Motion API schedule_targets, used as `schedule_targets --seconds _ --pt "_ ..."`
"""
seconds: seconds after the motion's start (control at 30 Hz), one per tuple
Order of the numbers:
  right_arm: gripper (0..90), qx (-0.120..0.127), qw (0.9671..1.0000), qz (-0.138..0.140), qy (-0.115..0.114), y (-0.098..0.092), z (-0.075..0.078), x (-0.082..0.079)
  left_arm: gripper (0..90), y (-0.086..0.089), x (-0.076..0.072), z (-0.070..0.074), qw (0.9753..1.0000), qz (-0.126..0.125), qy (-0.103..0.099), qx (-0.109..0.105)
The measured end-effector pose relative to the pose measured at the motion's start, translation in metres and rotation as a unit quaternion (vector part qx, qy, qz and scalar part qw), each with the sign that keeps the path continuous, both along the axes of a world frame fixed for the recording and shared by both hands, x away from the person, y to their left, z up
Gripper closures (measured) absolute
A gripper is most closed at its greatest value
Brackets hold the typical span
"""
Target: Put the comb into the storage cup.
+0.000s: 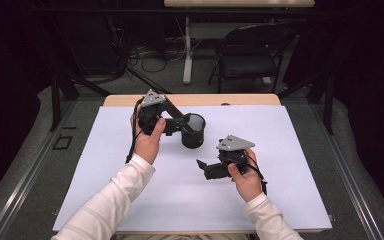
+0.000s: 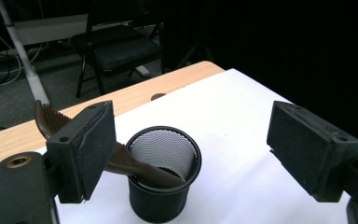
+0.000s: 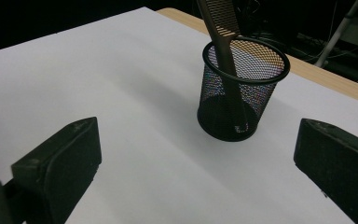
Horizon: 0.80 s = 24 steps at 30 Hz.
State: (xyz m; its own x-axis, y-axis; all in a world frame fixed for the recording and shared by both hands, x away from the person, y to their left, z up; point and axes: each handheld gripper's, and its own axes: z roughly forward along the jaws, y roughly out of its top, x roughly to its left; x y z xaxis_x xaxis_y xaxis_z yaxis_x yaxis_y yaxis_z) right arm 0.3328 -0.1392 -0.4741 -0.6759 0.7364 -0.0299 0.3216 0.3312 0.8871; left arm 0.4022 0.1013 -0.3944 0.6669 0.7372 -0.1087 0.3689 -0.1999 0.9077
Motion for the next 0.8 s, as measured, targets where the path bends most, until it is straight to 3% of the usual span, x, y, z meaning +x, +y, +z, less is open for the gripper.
schedule_targets --seconds 0.47,0.8 --pt "1.1 0.003 1.0 -0.003 -0.001 -0.002 0.001 0.0 16.0 0.01 -0.027 0.003 0.9987 -0.046 -0.007 0.019" --pt "2.0 0.007 0.9999 -0.008 -0.003 -0.004 0.003 0.0 16.0 0.029 -0.051 -0.001 0.9978 -0.059 -0.016 0.026"
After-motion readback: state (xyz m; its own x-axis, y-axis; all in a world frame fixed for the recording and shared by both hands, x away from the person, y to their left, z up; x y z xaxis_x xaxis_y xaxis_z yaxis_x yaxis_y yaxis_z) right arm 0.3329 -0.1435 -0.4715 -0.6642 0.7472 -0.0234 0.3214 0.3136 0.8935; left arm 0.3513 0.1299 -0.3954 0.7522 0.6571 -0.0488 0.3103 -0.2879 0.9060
